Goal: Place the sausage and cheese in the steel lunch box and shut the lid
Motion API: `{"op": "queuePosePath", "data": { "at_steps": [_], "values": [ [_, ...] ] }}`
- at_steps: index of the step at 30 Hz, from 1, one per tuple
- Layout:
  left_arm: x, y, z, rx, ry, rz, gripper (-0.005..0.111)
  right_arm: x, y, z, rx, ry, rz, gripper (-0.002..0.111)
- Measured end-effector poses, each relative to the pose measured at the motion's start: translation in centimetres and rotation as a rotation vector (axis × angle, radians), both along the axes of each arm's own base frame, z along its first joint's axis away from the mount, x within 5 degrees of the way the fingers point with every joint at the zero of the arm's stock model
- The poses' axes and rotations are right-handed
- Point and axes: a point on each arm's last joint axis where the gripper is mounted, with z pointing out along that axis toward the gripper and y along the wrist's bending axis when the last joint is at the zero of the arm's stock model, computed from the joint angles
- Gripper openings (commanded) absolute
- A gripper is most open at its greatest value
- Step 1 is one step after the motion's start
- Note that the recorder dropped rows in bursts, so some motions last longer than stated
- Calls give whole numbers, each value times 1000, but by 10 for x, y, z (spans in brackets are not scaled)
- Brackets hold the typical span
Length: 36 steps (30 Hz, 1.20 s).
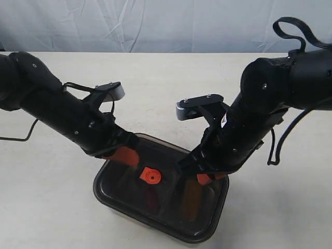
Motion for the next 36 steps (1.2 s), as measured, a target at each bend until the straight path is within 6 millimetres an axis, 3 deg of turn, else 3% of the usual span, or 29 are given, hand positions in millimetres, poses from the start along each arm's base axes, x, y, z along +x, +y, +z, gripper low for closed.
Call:
{"op": "queuePosePath", "data": {
  "at_steps": [5, 10, 12, 13, 16, 21, 24, 28, 36],
  "values": [
    [-2, -2, -1, -25, 44, -6, 0, 0, 0, 1, 4, 3, -5, -1],
    [-3, -1, 13, -14, -6, -70, 0, 0, -1, 19, 69, -72, -15, -1],
    [-3, 1, 37, -26, -98, -81, 0, -4, -6, 41, 121, -129, -28, -1],
    [-7, 3, 58, -45, -176, -77, 0, -7, -11, 56, 147, -172, -46, -1],
    [-24, 17, 102, -22, -329, -65, 0, -11, -29, 86, 149, -306, -120, -1],
    [-72, 71, 174, 173, -611, 142, 0, -21, -89, 124, -104, -539, -339, -1],
    [-128, 97, 215, 86, -767, 222, 0, -43, -121, 151, -97, -623, -416, -1],
    [-196, 125, 234, 8, -872, 232, 0, -71, -153, 169, -85, -643, -487, -1],
    [-253, 147, 237, -96, -965, 242, 0, -87, -168, 177, -43, -662, -518, -1]
  ]
}}
